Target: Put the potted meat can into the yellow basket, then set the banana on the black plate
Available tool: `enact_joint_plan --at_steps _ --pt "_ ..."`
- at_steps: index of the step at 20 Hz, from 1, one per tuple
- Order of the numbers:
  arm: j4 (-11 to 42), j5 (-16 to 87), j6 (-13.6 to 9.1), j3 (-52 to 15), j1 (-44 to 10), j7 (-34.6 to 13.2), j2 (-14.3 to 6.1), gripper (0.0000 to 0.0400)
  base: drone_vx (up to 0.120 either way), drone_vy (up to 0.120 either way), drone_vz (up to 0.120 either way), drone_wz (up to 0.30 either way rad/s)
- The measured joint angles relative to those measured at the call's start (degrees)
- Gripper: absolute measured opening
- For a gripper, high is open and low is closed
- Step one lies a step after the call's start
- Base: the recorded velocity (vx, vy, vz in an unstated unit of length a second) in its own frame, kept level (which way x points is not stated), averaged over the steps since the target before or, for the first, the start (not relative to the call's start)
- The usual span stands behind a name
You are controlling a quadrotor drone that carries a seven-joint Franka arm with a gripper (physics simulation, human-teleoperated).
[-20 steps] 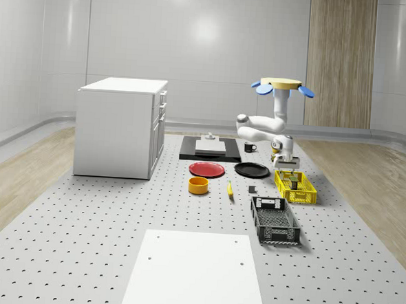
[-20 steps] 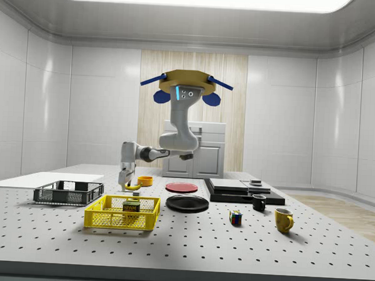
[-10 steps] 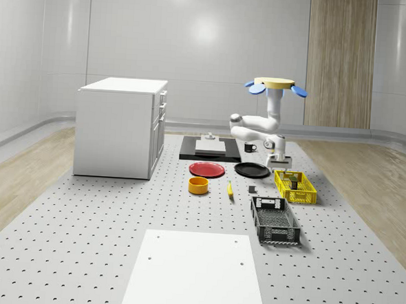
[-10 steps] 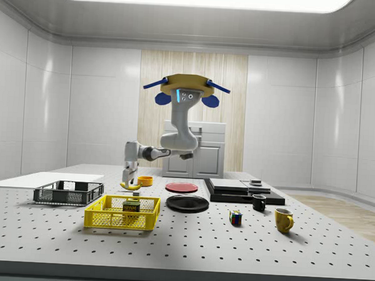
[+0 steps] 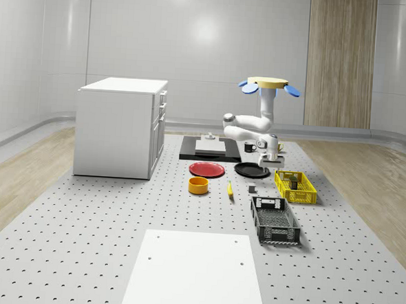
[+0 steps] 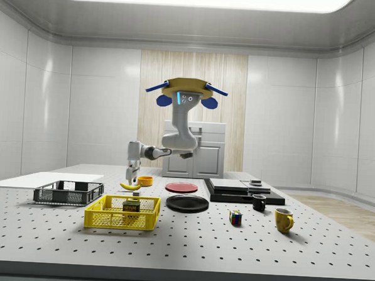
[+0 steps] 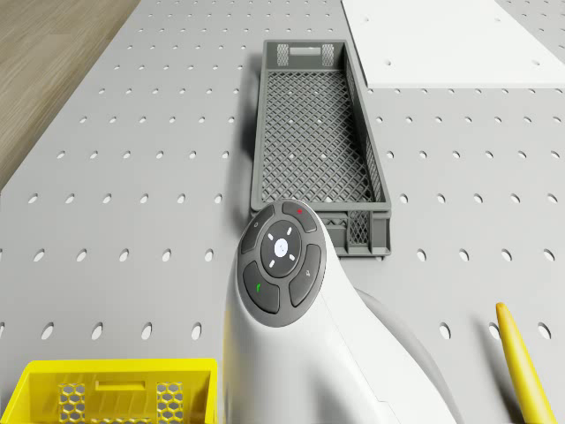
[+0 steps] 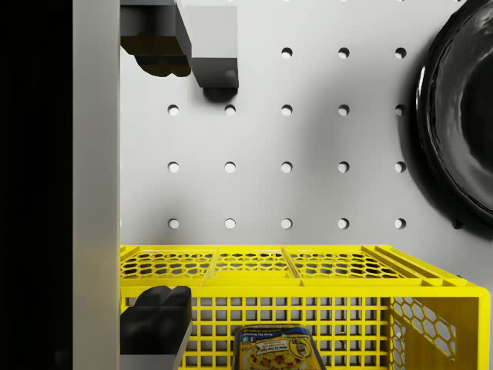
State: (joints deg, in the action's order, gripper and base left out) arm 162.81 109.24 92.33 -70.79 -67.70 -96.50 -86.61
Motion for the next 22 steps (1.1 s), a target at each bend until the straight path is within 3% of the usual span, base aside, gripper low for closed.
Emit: enact_joint_plan --at_steps 2,7,22 --pt "0.0 0.0 0.0 0.0 0.0 0.0 0.0 0.04 0.0 -0.12 0.0 0.0" --pt "0.0 0.0 0.0 0.0 0.0 0.0 0.0 0.04 0.0 -0.12 -0.112 0.0" --pt "0.0 0.0 0.0 0.0 0.0 0.0 -0.1 0.04 0.0 -0.12 0.0 0.0"
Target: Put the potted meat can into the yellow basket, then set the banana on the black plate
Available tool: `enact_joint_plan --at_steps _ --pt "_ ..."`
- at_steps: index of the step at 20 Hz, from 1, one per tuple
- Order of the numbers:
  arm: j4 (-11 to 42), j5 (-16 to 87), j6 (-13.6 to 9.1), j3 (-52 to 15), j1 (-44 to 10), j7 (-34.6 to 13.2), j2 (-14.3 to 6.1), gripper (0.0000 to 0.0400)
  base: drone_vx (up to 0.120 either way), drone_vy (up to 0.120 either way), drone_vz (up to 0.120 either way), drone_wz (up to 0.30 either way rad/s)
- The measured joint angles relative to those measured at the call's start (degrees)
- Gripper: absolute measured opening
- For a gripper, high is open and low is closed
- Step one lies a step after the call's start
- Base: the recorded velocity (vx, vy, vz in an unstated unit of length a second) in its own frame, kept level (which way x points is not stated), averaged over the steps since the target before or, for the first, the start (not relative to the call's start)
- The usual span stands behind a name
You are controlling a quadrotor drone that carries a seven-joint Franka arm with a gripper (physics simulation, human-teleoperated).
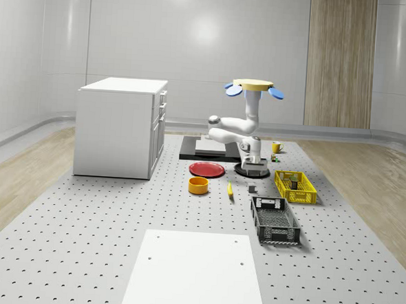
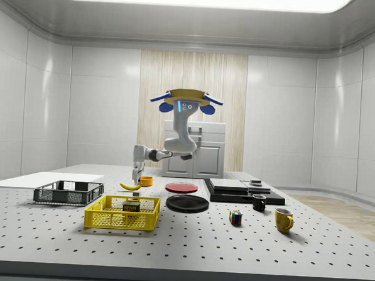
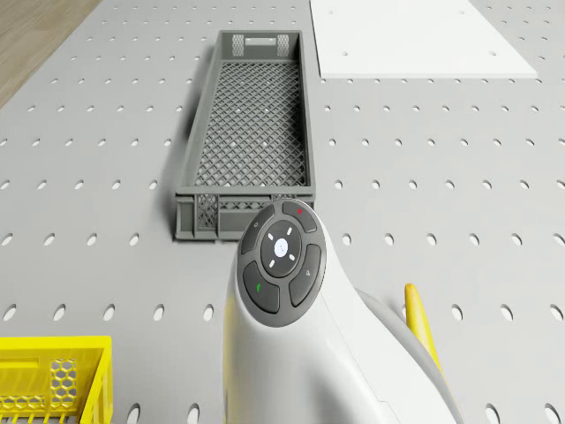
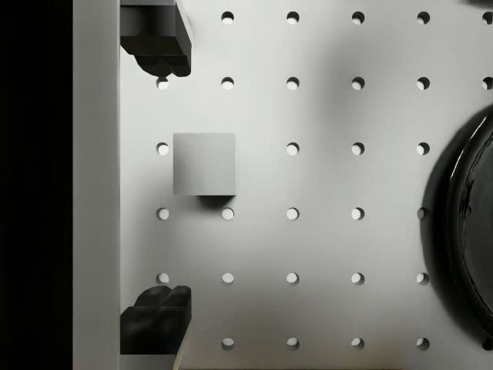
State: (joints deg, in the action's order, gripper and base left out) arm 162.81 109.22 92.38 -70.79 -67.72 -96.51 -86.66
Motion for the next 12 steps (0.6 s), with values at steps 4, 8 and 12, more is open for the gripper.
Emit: enact_joint_plan --at_steps 4,8,12 --pt "0.0 0.0 0.0 0.0 0.0 0.0 0.0 0.04 0.0 -0.12 0.0 0.0" --pt "0.0 0.0 0.0 0.0 0.0 0.0 0.0 0.04 0.0 -0.12 -0.09 0.0" --pt "0.0 0.0 0.0 0.0 0.0 0.0 0.0 0.04 0.12 -0.12 0.0 0.0"
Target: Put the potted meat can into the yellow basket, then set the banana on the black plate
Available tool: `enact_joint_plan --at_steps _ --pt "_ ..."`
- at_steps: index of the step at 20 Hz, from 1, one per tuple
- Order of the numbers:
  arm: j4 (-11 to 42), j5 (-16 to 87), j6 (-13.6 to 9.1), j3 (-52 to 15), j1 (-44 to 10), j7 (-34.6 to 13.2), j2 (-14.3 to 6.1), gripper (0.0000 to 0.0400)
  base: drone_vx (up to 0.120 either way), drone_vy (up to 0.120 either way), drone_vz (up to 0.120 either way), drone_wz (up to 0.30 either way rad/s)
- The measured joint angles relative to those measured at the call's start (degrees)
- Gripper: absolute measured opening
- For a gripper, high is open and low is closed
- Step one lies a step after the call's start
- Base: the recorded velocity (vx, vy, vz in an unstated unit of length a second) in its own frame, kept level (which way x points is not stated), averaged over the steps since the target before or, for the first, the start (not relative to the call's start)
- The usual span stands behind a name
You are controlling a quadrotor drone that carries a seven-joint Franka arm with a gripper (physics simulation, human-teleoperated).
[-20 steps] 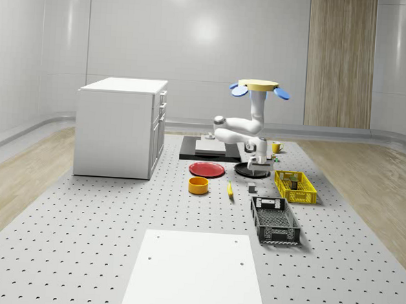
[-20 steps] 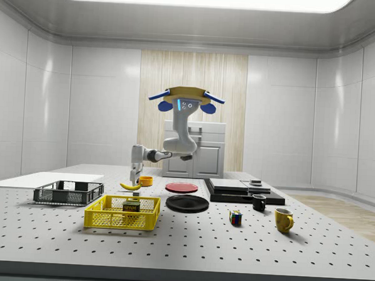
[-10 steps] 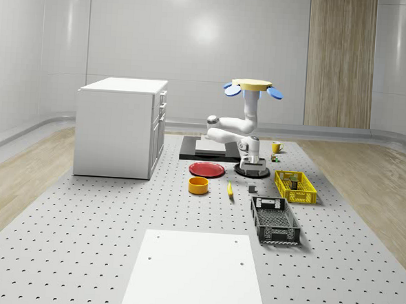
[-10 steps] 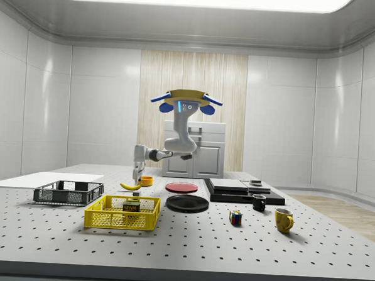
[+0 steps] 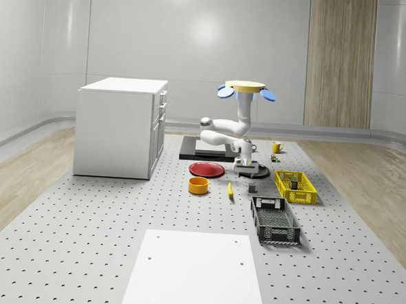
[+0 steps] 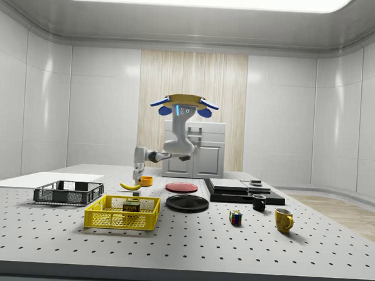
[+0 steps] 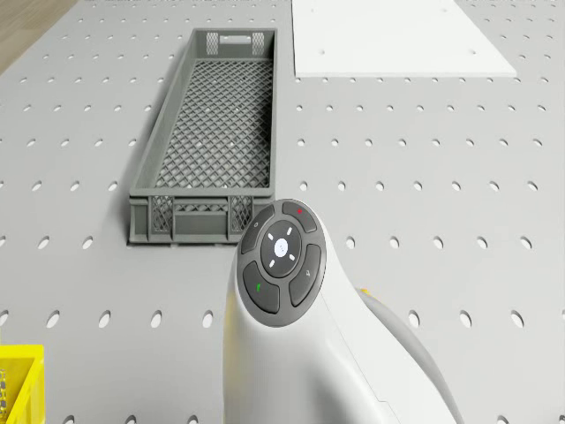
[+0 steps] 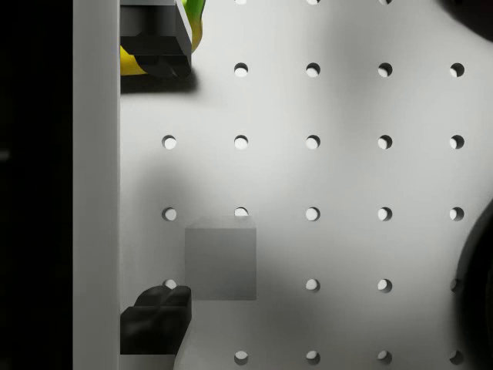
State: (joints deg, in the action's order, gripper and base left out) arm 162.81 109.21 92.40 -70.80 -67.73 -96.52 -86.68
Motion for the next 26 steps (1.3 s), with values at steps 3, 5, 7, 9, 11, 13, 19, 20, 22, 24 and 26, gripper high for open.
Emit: enact_joint_plan --at_steps 3,5,7,9,11,13,19,20,22,24,26 --pt "0.0 0.0 0.0 0.0 0.0 0.0 0.0 0.04 0.12 -0.12 0.0 0.0" --pt "0.0 0.0 0.0 0.0 0.0 0.0 0.0 0.04 0.12 -0.12 0.0 0.0" --pt "0.0 0.0 0.0 0.0 0.0 0.0 0.0 0.04 0.12 -0.12 0.0 0.0" --pt "0.0 0.0 0.0 0.0 0.0 0.0 0.0 0.04 0.08 -0.12 0.0 0.0" --pt "0.0 0.0 0.0 0.0 0.0 0.0 0.0 0.04 0.0 -0.12 0.0 0.0" --pt "0.0 0.0 0.0 0.0 0.0 0.0 0.0 0.04 0.0 -0.12 0.0 0.0" --pt "0.0 0.0 0.0 0.0 0.0 0.0 0.0 0.04 0.06 -0.067 -0.027 0.0" --pt "0.0 0.0 0.0 0.0 0.0 0.0 0.0 0.04 0.0 0.0 -0.12 0.0" --pt "0.0 0.0 0.0 0.0 0.0 0.0 0.0 0.04 0.0 0.0 -0.12 0.0" --pt "0.0 0.0 0.0 0.0 0.0 0.0 0.0 0.04 0.0 0.0 -0.12 0.0" --pt "0.0 0.0 0.0 0.0 0.0 0.0 0.0 0.04 0.0 0.0 -0.1 0.0"
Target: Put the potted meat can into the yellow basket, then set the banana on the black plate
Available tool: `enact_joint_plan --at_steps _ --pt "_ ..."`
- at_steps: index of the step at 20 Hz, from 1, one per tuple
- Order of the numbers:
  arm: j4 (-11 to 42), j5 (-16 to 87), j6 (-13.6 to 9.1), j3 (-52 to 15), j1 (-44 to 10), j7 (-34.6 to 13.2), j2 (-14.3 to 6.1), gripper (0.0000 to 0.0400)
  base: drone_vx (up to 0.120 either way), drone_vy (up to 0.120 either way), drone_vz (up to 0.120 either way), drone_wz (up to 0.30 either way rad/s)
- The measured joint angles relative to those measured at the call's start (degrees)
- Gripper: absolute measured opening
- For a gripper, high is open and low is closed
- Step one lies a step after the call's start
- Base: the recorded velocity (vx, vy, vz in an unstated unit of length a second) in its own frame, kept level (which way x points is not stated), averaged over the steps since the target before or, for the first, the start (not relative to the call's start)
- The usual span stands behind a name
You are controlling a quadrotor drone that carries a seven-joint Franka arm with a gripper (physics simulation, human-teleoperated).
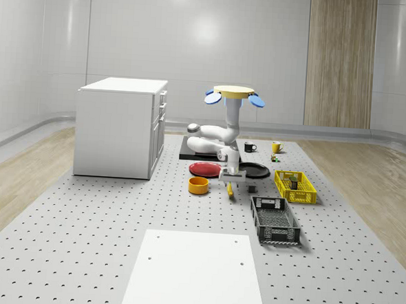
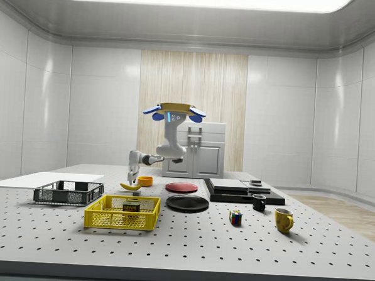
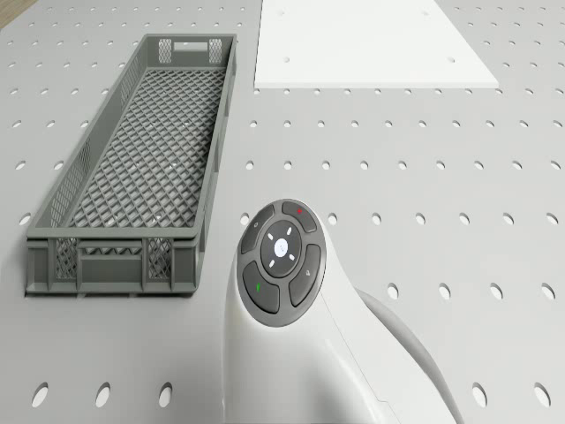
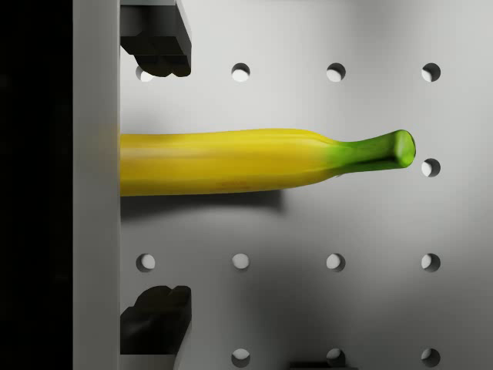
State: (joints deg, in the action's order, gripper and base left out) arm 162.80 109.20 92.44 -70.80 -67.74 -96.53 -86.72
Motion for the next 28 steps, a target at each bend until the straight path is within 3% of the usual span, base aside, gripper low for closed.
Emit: enact_joint_plan --at_steps 10,28 --pt "-1.2 3.2 1.4 3.4 -0.7 0.0 0.0 0.04 0.0 -0.016 0.0 0.0" --pt "-5.5 5.9 2.3 6.0 -4.0 0.3 1.8 0.04 0.0 0.0 0.0 0.0"
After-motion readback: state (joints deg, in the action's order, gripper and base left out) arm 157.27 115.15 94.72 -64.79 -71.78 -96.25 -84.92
